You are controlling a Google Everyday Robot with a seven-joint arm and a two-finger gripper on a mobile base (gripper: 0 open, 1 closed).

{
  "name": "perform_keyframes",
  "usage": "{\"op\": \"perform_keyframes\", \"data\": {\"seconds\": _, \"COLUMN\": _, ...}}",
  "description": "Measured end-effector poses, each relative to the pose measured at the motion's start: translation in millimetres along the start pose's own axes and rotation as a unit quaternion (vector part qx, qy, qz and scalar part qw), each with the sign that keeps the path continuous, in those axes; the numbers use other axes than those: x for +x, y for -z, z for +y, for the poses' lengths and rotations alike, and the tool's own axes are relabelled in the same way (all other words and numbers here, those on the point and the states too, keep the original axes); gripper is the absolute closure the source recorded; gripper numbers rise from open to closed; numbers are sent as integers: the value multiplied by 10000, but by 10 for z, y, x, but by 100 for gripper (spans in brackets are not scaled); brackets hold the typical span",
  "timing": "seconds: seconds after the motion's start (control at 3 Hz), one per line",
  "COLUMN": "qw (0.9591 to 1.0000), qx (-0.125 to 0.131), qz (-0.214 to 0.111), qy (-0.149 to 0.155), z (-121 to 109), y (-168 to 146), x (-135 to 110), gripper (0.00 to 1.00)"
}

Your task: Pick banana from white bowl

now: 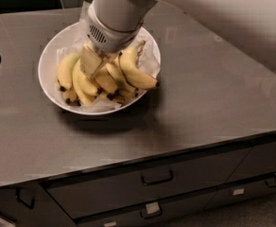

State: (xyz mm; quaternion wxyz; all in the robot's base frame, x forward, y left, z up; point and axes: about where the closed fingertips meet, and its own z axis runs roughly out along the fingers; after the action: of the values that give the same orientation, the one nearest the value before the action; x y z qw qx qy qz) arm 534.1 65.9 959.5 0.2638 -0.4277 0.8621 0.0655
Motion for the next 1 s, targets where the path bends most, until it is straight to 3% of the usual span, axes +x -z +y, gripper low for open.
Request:
{"op": "perform_keyframes", "data": {"seconds": 0.33, "qw": 10000, "qx": 0, "qz": 0, "qy": 0, "z": 0, "y": 0, "x": 0, "gripper": 97}}
{"op": "perform_keyframes", "data": {"seconds": 0.67, "qw": 9991, "qx": -244, "qz": -347, "qy": 98, "z": -4, "y": 81, "x": -6, "gripper": 100}}
{"op": "perform_keyframes", "data": {"seconds": 1.0, "qw": 9933, "qx": -770, "qz": -862, "qy": 69, "z": -191, "y": 297, "x": 95, "gripper": 100}}
